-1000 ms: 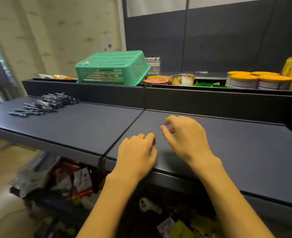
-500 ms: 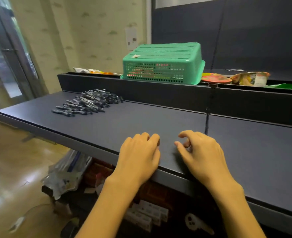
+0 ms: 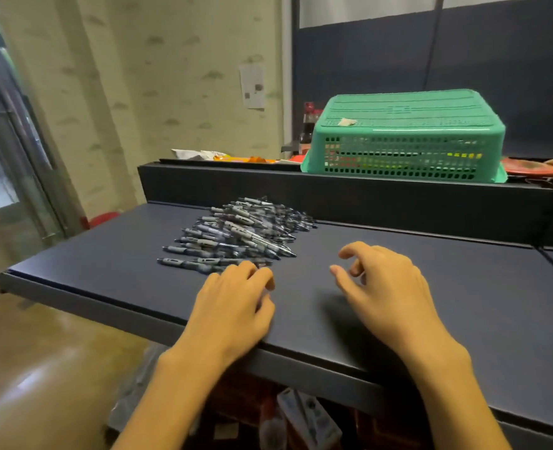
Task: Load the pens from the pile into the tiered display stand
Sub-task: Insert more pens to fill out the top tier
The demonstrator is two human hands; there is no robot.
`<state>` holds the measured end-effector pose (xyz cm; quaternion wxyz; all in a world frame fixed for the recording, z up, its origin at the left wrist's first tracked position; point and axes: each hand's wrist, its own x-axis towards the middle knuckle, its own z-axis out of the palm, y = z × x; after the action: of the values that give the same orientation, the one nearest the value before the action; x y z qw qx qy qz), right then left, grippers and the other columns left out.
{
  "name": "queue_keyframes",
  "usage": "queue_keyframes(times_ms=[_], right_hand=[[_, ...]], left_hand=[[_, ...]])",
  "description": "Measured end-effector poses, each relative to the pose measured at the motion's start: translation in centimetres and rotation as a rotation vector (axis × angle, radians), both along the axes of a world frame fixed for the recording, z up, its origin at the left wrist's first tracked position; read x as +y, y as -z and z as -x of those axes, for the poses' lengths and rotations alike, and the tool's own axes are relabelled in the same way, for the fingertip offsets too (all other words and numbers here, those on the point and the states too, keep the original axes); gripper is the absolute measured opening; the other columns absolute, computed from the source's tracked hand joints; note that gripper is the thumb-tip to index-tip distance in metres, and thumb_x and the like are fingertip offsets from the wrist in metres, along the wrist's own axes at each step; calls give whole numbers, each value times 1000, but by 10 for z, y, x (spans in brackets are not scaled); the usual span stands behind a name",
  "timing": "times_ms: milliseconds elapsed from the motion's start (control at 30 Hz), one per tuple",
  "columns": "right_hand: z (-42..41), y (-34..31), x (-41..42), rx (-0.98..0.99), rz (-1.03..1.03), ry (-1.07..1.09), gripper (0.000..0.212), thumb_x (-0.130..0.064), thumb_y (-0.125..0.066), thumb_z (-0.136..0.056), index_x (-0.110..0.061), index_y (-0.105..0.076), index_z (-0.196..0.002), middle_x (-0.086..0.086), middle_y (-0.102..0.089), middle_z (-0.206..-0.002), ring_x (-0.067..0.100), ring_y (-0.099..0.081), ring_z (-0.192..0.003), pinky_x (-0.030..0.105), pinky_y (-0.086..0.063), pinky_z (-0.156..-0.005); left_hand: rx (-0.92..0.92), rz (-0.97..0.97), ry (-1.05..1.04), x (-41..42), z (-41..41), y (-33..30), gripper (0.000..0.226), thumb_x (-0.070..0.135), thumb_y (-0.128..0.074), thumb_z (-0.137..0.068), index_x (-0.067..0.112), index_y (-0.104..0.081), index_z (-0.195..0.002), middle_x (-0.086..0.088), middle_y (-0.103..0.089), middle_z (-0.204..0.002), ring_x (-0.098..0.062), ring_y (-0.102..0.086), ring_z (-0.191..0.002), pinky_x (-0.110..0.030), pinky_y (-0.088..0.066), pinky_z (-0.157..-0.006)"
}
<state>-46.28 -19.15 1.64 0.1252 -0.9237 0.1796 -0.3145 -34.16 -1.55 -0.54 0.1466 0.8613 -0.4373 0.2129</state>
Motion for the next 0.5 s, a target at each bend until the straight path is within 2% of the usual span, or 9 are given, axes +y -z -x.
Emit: queue_keyframes(times_ms=[167,300,433,500], right_hand=[[-43,10,52,-21,-51,140,25,-43,-56,-92,-28,-61,-111,-6,-62,-92,16,-60,-87,27,-41,-68],[-69,8,88,-25,-114,272,22,-42,-57,-91,-28,-63,-106,-8,-62,-87,19,-61,-84,31,-46,-67],[-81,15,114,-25,-128,363,19,-43,-59,-90,-30,-64,-103,-12,-58,-80,16,-58,-76,30,-42,-63],[-83,18,122,-21,-139,395,18,-42,-60,-90,-30,-64,-102,-13,-56,-79,11,-51,-70,28,-39,-62]], left_hand=[[29,-17,102,48,-79,6,20,30,-48,-78,27,-58,-95,8,-55,-103,-17,-53,-91,-32,-34,-70],[88,-41,144,80,-129,3,21,30,-51,-86,32,-55,-106,11,-49,-114,-14,-47,-108,-32,-33,-85],[148,-73,184,93,-168,-2,30,39,-51,-87,34,-50,-116,14,-46,-121,-14,-42,-117,-36,-33,-102],[211,-75,205,95,-179,0,35,46,-45,-84,35,-48,-117,16,-46,-120,-13,-41,-117,-39,-34,-104]])
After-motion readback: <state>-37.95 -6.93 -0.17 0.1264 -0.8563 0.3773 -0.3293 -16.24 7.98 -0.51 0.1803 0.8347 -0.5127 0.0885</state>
